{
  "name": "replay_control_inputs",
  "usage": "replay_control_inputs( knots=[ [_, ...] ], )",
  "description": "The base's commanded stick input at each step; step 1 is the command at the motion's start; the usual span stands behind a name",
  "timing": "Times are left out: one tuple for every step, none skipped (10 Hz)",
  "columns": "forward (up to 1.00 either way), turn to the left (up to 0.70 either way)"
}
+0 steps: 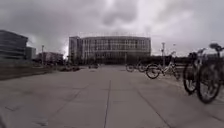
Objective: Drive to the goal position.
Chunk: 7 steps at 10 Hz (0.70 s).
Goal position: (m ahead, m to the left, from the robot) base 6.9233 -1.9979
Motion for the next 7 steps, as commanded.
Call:
replay_control_inputs(
  knots=[
    [1.0,0.0],
    [1.0,0.0],
    [1.0,0.0],
    [1.0,0.0],
    [1.0,0.0],
    [1.0,-0.01],
    [1.0,-0.02]
  ],
)
